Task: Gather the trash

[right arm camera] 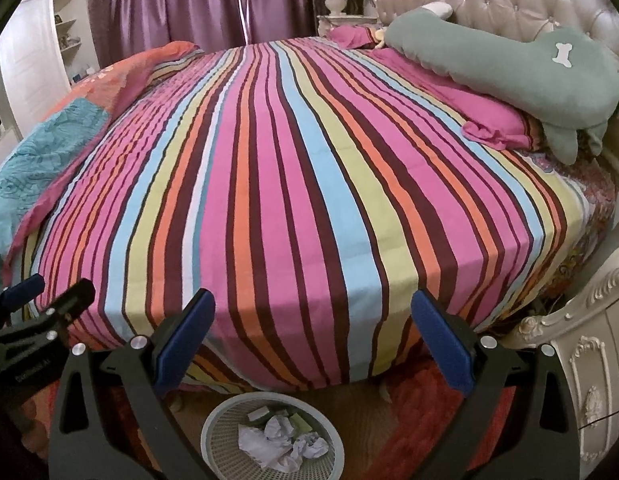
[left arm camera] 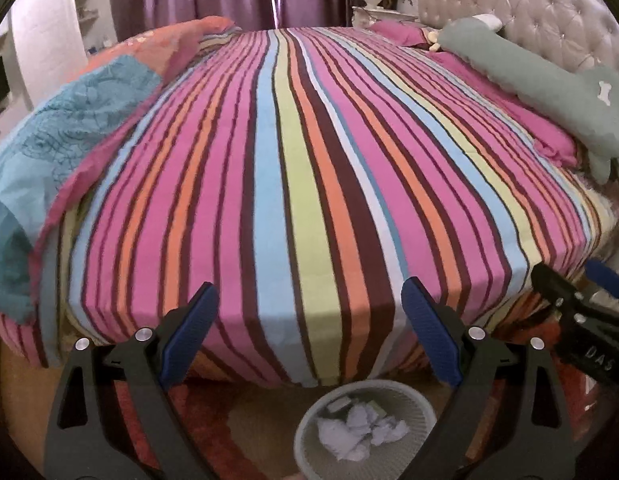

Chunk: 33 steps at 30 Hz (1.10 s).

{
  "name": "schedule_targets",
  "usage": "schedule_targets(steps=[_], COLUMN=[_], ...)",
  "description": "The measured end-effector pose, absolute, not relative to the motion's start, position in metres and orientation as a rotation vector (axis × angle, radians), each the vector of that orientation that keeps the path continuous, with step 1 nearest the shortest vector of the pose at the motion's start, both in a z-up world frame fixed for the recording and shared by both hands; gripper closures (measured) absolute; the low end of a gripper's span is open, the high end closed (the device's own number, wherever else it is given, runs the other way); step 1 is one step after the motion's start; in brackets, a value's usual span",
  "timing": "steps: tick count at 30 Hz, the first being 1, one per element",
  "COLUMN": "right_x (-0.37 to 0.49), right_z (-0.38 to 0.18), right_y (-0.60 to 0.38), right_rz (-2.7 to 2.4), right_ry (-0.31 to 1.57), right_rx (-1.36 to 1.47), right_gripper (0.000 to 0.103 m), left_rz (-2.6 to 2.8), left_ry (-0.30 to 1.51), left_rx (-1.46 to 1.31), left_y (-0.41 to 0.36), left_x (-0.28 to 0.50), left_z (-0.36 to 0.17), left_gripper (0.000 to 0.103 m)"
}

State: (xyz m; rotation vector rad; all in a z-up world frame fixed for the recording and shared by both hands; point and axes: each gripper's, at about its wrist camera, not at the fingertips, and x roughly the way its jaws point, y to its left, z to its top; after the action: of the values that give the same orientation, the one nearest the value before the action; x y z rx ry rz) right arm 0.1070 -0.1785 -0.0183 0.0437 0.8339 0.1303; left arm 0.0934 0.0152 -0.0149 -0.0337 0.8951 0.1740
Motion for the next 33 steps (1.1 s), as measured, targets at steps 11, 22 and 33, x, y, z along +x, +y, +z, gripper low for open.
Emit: schedule_targets(steps=[11,22,33], right_x=[0.09,0.083,0.081], right_z=[-0.006,0.0,0.001], right_y=[-0.173,-0.171,-0.17], right_rz=[0.151,0.153,0.154], right_ry=[0.789,0.769,0.766], right_rx=[0.032,0.033,0.031], right_gripper=[0.009,0.009,0.009], left_rz=[0.168,0.158,0.153], left_ry=[0.871,0.851,0.849], left_rx=[-0.064,-0.066,-0.071], left_y=[0.013,0.011,0.01], left_x=[0.073,0.067,0.065], left_z=[-0.003,0.005,0.006], left_gripper=[0.013,0.013,0.013])
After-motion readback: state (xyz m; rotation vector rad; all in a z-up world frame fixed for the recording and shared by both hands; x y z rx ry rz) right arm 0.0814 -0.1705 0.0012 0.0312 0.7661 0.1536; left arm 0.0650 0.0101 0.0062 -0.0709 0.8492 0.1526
